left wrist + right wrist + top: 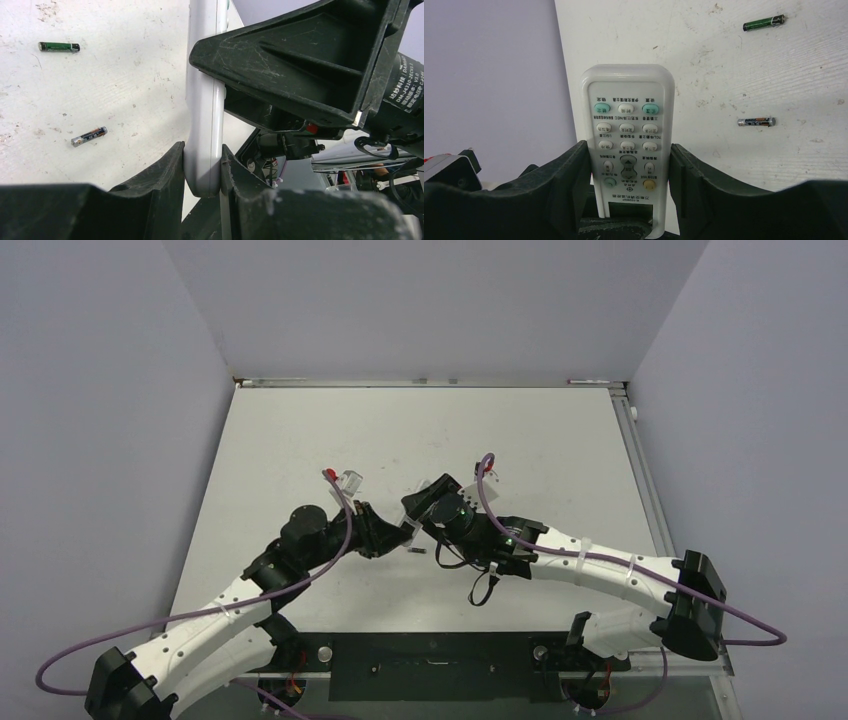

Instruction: Load the batteries into the remote control

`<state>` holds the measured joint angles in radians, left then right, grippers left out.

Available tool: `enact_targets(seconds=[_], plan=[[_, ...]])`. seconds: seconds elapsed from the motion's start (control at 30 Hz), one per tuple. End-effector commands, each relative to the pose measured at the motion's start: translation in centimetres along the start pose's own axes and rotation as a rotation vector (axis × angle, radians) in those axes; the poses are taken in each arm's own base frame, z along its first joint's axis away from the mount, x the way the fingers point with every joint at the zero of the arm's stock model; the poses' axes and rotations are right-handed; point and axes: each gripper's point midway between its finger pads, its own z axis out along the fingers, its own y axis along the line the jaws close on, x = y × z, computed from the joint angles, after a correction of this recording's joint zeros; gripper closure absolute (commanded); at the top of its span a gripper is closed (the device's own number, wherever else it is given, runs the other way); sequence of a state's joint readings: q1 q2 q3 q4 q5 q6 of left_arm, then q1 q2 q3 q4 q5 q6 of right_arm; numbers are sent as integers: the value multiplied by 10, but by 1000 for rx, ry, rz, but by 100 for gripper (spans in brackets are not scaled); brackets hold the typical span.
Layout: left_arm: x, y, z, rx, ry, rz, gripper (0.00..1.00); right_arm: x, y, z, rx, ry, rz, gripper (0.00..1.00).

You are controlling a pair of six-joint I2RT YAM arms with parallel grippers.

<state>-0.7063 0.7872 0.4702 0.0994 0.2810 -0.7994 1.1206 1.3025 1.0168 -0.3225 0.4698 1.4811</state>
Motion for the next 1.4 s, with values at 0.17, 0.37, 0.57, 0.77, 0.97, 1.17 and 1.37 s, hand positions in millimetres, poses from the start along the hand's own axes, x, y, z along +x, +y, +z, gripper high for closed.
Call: enact_targets(seconds=[0.17, 0.37, 0.57, 0.77, 0.97, 1.17, 1.37], plan=[[-17, -20, -9, 51, -59, 2, 100, -13, 27, -22, -108, -11, -22, 40], [-13, -25, -13, 86, -30, -23, 100, -20, 17, -34, -113, -4, -166, 31], [-8, -28, -19, 163, 33, -86, 100, -39, 11, -57, -153, -29, -420, 28], [-5, -28, -31, 230, 79, -161, 100, -51, 23, -85, -273, -26, -717, 24], [1, -33, -39, 277, 125, -215, 100, -31, 26, -92, -407, 44, -974, 23], [10, -38, -47, 321, 192, -277, 100, -2, 29, -102, -566, 71, -1299, 23], [19, -40, -54, 336, 250, -320, 100, 25, 25, -120, -701, 20, -1672, 23]])
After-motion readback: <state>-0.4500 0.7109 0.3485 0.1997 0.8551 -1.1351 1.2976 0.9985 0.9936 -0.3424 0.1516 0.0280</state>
